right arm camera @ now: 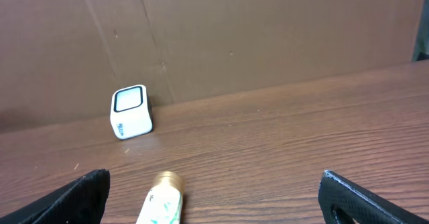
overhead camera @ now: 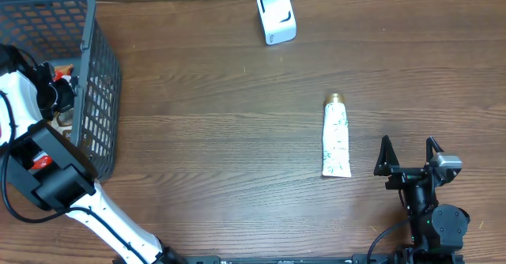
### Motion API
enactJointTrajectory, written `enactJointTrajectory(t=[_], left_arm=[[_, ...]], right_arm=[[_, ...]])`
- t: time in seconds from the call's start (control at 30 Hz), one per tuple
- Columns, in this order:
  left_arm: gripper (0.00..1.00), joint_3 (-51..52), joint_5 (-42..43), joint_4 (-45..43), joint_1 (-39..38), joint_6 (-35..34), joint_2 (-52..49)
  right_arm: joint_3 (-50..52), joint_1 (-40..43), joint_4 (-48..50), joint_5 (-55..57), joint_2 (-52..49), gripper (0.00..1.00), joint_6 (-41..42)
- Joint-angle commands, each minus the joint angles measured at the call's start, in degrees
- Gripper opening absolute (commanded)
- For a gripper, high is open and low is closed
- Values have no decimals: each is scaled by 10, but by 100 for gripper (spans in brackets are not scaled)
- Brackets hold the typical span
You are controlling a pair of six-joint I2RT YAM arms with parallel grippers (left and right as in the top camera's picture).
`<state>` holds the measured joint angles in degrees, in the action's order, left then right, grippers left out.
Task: Scan the item barcode
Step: 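Reach the left gripper into the basket and grasp the clear snack bag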
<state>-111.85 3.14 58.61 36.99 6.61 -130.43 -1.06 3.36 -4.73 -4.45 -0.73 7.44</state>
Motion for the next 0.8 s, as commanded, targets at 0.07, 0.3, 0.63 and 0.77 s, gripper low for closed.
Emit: enactJointTrajectory(t=[0.07,0.3,0.63,0.77], left_arm=[[59,6,12,8,-13,11,-49],[35,7,14,11,-14,11,-50],[4,-15,14,28,-14,9,-38],[4,-84,14,66,-13,4,-27]], right_arm=[[6,2,3,3,5,100,-2],[6,2,3,3,5,100,-2],[6,2,3,3,5,100,-2],[6,2,3,3,5,100,-2]])
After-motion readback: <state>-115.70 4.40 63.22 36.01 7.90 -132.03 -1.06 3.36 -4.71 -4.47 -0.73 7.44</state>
